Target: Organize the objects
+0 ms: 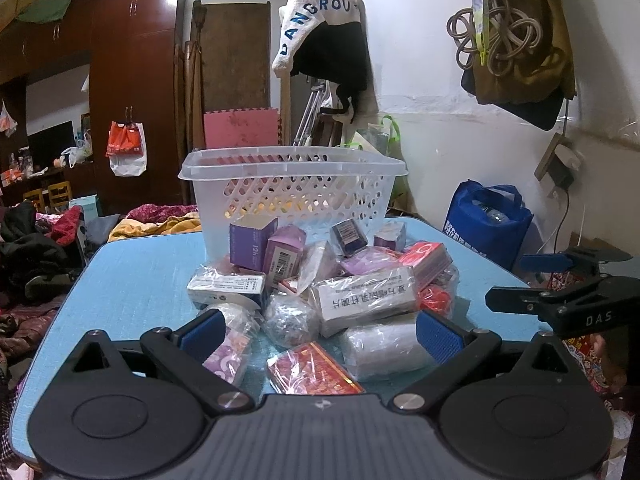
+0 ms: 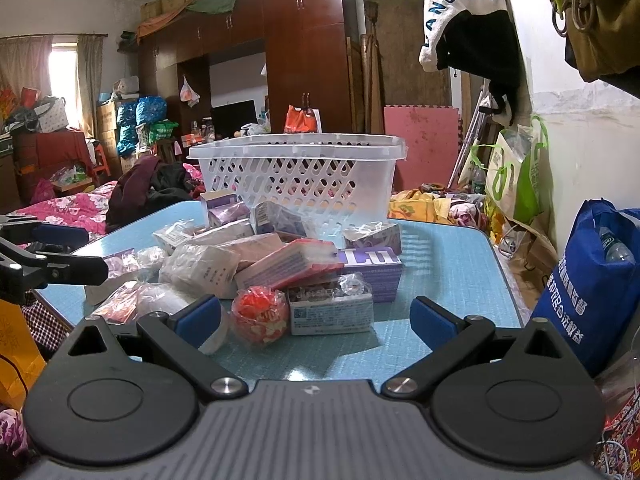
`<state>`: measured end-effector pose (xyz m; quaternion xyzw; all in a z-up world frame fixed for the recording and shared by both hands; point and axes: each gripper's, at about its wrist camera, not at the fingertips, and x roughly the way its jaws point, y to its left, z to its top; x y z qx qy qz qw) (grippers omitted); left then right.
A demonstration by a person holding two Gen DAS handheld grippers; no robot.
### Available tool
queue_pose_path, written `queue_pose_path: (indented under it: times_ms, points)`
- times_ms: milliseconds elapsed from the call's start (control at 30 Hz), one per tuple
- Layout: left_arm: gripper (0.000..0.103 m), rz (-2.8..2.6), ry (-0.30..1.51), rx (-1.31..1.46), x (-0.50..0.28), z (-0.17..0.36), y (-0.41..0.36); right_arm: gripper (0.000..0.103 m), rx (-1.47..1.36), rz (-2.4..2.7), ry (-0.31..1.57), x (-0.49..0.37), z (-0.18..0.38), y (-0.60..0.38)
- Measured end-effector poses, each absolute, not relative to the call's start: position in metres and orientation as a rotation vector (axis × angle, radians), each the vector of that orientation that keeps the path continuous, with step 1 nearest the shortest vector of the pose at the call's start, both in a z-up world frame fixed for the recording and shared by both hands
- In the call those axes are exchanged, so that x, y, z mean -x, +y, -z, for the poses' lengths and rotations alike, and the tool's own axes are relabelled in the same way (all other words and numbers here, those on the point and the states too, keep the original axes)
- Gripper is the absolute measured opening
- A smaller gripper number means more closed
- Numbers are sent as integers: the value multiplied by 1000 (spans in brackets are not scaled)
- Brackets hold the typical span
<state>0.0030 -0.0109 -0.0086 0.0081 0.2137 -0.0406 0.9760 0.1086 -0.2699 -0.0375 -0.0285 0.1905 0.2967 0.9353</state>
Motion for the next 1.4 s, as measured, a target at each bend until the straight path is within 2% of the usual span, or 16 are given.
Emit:
queue_pose_path:
  times_ms: [467,1100,1400]
  points:
    - [103,85,304,-26,-3,8,-14,103,55,-608,398,-110,38,-271]
    - [103,100,376,1,-20,13,-6,103,24,-618,417,-119,37,-275]
    - [103,52,279,-32,-8,3,3,103,63,-660,392,-111,34,-260]
